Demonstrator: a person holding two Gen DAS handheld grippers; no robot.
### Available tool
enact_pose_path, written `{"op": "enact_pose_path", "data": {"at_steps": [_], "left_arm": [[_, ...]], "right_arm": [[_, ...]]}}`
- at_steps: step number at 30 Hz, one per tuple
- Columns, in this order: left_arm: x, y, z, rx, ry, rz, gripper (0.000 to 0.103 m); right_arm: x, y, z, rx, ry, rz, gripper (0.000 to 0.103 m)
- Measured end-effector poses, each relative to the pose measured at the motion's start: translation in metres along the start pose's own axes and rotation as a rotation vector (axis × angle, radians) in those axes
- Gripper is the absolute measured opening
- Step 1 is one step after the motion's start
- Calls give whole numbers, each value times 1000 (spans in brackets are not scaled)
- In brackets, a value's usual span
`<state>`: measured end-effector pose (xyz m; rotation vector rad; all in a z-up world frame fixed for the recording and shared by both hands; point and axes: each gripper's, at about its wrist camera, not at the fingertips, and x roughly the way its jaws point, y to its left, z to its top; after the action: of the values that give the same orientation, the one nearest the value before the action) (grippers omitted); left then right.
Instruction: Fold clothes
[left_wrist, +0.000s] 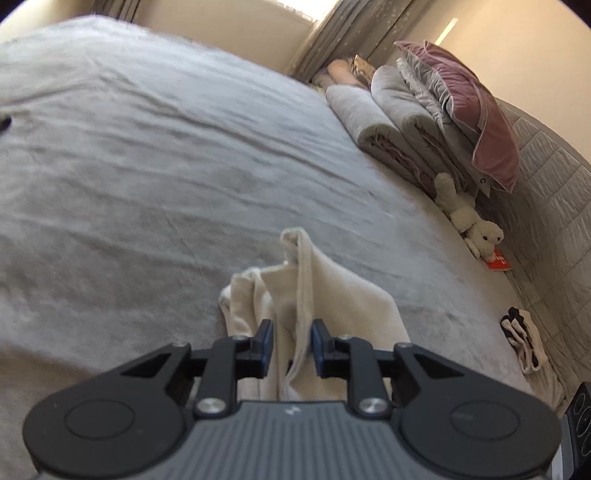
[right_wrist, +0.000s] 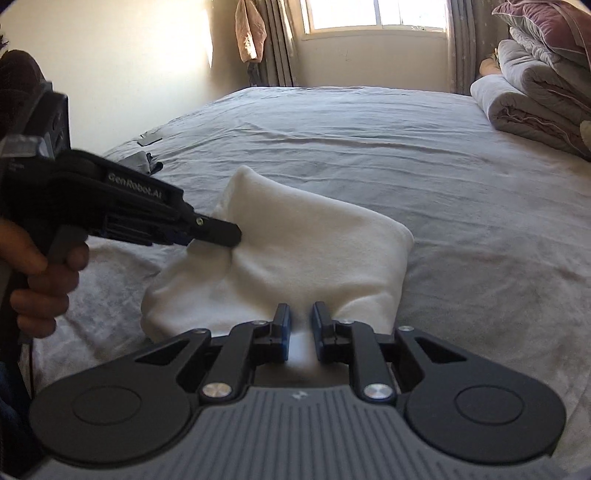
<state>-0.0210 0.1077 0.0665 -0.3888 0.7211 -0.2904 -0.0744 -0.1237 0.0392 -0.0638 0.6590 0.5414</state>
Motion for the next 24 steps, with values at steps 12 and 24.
{"op": "enact_pose_path", "data": {"at_steps": [12,24], "left_arm": [[48,-35,-11,153,9,4,27],[52,-18,-26,135,2,63,3]], "right_arm": [[3,12,-8,-76,-29,-61,21],[-30,-38,28,100,-141,24,24]]}}
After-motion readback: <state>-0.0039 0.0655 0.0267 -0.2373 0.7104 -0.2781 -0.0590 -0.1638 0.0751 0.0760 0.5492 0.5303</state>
